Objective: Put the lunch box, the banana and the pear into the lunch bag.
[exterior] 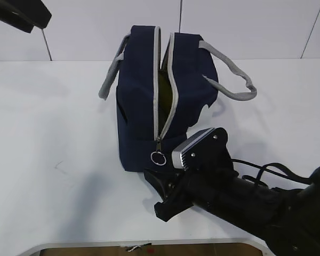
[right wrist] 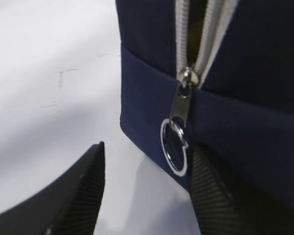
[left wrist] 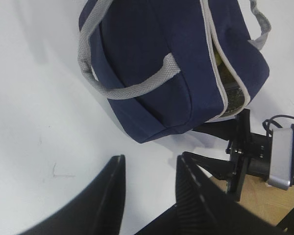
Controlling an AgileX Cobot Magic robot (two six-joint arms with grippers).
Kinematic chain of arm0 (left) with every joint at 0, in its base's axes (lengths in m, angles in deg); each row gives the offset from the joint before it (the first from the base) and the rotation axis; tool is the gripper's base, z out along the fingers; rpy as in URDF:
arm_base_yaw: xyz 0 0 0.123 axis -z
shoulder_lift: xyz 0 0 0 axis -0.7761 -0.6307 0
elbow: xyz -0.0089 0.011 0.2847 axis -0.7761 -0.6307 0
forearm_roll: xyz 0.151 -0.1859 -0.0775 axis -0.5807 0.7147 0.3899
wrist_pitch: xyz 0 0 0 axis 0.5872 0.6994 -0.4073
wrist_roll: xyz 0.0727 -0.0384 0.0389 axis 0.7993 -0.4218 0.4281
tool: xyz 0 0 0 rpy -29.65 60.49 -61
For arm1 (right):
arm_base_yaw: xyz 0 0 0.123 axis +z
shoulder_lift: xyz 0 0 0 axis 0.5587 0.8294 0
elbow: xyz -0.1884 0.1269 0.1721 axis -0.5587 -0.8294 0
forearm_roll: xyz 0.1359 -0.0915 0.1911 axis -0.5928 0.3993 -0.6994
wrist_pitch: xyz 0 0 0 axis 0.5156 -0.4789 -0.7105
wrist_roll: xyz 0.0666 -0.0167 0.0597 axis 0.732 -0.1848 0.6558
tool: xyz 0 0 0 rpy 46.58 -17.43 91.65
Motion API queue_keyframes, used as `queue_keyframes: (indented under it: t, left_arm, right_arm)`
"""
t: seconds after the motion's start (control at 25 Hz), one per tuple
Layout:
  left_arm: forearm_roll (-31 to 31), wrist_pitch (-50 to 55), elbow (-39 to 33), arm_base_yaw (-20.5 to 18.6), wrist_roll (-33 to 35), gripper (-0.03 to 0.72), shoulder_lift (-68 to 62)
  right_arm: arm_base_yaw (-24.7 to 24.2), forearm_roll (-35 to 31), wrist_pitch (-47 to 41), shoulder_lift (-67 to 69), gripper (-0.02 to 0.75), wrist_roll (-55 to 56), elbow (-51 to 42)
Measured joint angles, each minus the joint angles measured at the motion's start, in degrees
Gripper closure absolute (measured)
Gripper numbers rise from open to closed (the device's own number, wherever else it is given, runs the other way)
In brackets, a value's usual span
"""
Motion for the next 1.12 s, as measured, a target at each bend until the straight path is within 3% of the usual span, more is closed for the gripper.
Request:
queue_keyframes:
  t: [0.36, 0.84, 1.12]
  left_arm:
    - [0.3, 0.0, 0.0, 0.0, 0.0, 0.423, 0.0]
    - [1.1, 0.0, 0.0, 0.0, 0.0, 0.423, 0.0]
    - [1.5, 0.0, 0.0, 0.0, 0.0, 0.423, 0.0]
  right_arm:
    - [0.0, -0.1, 0.2, 2.1, 0.300, 0.0, 1.9]
    - [0.0, -3.8, 1.9, 2.5, 0.491, 0.1, 1.9]
    - [0.0, -4.9, 1.9, 2.5, 0.534, 0.2, 1.9]
